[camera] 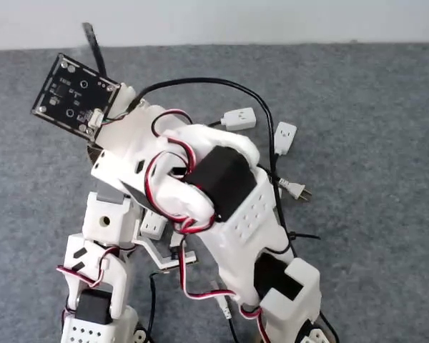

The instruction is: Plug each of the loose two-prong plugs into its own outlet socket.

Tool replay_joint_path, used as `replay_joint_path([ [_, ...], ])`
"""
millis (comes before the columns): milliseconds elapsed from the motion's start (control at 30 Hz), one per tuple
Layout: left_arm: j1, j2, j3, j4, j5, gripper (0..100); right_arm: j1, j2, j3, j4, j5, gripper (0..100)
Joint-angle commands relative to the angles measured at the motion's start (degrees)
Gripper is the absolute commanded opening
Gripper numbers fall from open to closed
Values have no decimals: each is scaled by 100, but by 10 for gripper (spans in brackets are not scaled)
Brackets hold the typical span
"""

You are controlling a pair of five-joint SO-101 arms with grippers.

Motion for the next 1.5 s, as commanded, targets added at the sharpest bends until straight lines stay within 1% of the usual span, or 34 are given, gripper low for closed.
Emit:
replay_joint_path([
  [0,-114,-105,-110,-325,-26,191,171,-488,273,277,-167,9],
  [567,-167,-105,-127,-325,-35,192,198,-1640,1908,268,-158,9],
  [1033,-167,-105,-110,-325,-53,192,198,-1815,1996,233,-202,9],
  [1167,-176,-88,-48,-273,-9,192,198,-1824,1820,215,-202,9],
  [1200,-255,-88,-40,-202,44,192,207,-1815,1741,215,-202,9],
  [1300,-554,-88,-40,167,536,192,207,-1824,1538,215,-202,9],
  [1400,-1020,-88,-40,818,1354,192,215,-1824,1363,233,-220,9],
  [1467,-1336,-88,-66,1240,2040,192,312,-1815,1354,233,-422,9],
])
